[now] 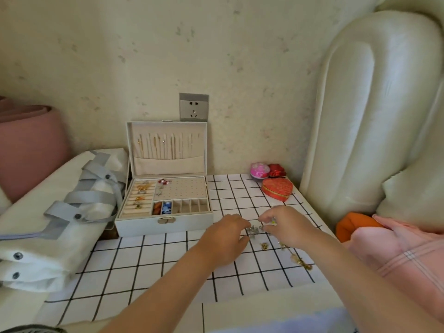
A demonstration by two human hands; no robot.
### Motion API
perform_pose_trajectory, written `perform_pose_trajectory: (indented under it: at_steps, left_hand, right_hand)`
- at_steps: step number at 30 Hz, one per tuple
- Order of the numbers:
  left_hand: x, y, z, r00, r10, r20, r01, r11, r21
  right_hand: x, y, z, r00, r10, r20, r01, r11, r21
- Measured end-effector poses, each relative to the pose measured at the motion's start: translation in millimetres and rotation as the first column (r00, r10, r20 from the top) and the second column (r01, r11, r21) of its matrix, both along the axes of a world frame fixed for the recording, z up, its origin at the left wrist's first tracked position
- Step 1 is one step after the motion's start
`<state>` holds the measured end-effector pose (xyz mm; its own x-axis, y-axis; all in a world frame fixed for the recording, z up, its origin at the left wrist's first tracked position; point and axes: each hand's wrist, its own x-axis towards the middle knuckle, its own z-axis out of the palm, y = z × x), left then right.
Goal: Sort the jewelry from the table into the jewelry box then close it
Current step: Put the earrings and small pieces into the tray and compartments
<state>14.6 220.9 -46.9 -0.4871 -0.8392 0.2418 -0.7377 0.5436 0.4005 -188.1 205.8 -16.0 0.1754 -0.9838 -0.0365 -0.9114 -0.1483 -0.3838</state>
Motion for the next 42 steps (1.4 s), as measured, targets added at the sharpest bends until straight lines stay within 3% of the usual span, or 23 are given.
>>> perform_pose_trajectory:
  at_steps: [9, 13, 21, 28, 37, 42]
  left_hand:
    - [-11.7, -23.7, -23.0, 0.992, -0.061, 0.111, 0.074, 0.990, -0.121]
    - [-12.5, -28.6, -24.9, 0.998, 0.017, 0.057, -0.011, 0.994, -0.110]
    - [-12.3, -30.4, -20.8, 0.995, 0.102, 0.007, -0.101, 0.991, -0.090]
    - [-19.8, -24.2, -19.3, 0.998, 0.054, 0.021, -0.052, 0.994, -0.101]
    - [-19.1, -20.4, -19.1, 0.997, 0.071, -0.015, -0.072, 0.989, -0.127]
    - [-17.2, -18.5, -17.0, 0.998, 0.059, -0.017, -0.060, 0.990, -0.125]
  right_hand:
    - [0.2, -20.2, -12.9, 0.978, 0.083, -0.192, -0.082, 0.997, 0.016]
    - [-0.2, -25.1, -16.6, 0.975, 0.080, -0.206, -0.079, 0.997, 0.009]
    - [5.3, -25.5, -13.6, 0.978, 0.166, -0.129, -0.164, 0.986, 0.027]
    - [5.8, -27.9, -9.3, 0.990, 0.121, -0.073, -0.120, 0.993, 0.014]
    - [2.7, -29.0, -5.4, 0.980, 0.038, 0.194, -0.037, 0.999, -0.010]
    - [8.7, -32.0, -3.6, 0.978, 0.044, 0.202, -0.044, 0.999, -0.007]
